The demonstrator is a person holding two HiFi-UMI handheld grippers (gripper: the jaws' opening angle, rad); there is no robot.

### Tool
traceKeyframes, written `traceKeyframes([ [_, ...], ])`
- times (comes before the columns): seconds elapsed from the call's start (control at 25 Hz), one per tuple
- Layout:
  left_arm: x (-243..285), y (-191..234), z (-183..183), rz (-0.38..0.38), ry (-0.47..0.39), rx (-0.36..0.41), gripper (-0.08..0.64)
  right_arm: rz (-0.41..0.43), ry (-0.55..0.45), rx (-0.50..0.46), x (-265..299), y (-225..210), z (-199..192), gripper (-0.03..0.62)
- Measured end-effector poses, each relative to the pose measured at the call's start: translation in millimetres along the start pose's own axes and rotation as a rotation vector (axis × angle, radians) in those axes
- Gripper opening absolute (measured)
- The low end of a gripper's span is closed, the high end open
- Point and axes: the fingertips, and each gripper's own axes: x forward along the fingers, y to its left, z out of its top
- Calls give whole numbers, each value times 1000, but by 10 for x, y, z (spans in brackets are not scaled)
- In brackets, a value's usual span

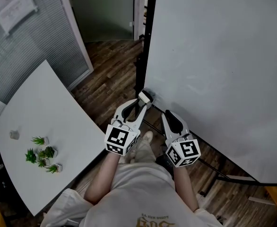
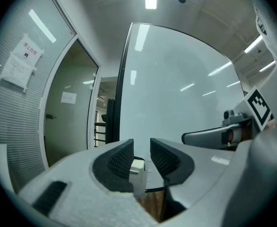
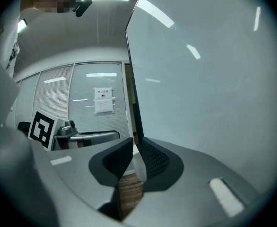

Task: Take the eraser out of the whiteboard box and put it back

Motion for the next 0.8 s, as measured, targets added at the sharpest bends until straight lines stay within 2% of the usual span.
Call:
traceKeyframes([
  [0.2, -3, 21, 40, 25, -7, 10, 50, -8, -11, -12, -48, -24, 43, 12],
  [0.36, 9, 36, 49, 44, -5, 19, -2, -29, -18, -11, -85, -99, 68, 12],
  [0.8, 76, 10, 24, 43, 18, 31, -5, -12, -7, -14, -90, -161, 76, 11],
])
